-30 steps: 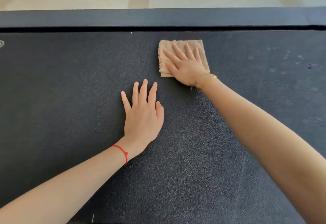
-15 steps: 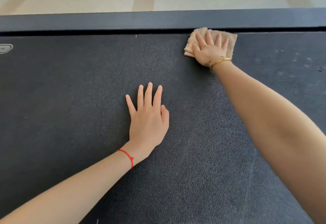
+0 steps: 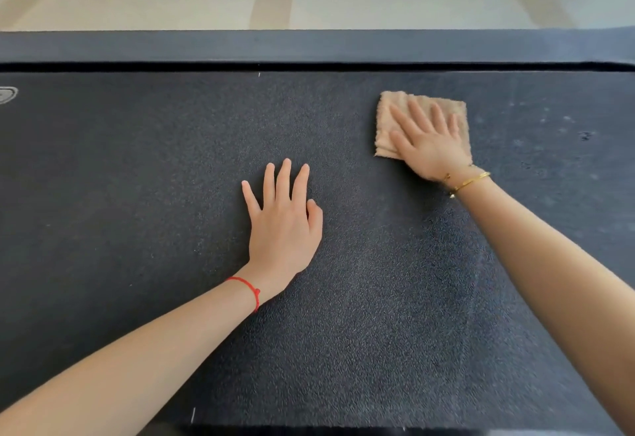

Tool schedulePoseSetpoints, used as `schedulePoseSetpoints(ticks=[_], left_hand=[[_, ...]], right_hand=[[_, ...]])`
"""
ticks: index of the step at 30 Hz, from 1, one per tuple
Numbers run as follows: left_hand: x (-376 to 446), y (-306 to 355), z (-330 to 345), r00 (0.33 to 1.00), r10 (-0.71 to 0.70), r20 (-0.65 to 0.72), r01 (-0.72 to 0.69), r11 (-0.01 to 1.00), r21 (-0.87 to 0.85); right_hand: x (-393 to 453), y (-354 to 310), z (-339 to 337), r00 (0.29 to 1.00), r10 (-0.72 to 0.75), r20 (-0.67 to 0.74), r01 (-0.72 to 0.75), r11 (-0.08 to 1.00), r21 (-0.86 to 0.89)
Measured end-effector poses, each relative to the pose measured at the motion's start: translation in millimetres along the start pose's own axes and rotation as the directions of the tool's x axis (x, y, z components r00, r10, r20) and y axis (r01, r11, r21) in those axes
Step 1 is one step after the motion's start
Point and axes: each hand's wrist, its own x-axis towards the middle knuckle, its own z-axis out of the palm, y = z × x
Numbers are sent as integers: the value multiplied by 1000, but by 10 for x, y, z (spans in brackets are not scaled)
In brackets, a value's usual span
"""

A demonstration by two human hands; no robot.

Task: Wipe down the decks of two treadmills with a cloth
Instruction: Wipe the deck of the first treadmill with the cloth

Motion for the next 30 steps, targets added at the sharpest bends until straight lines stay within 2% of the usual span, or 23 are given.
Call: schedulePoseSetpoints(ticks=[2, 4, 11, 14, 16, 20, 22, 26, 30], left_hand=[[6, 5, 2, 1000, -1, -4, 1, 1000, -14], [5, 6, 4, 1000, -4, -13, 4, 1000, -24], [-13, 20, -12, 1000, -3, -22, 3, 999, -32], [-17, -3, -32, 1000, 5, -19, -6, 999, -51], [-18, -17, -42, 1000, 8, -11, -8, 998, -69], [-23, -17, -65, 1000, 13, -3, -13, 995, -99], [-27, -8, -67, 1000, 12, -4, -13, 994, -105], [-39, 3, -74, 1000, 5, 9, -4, 995, -99], [-49, -1, -109, 999, 33, 28, -30, 995, -90]], right_hand=[[-21, 73, -47, 996, 87, 13, -87, 996, 3], [-147, -27, -31, 996, 86, 33, -86, 996, 18], [-1292, -516, 165, 984, -176, -8, 177, 983, 39], [-1652, -470, 214, 977, -213, -8, 214, 976, 40], [-1672, -286, 188, 990, -142, -16, 143, 989, 40], [-1495, 13, 78, 985, 175, 5, -175, 983, 55], [-1518, -59, 72, 980, 196, 19, -197, 979, 53], [-1989, -453, 185, 1000, 2, 29, -4, 999, 48], [-2600, -772, 281, 985, -171, 33, 170, 985, 23]])
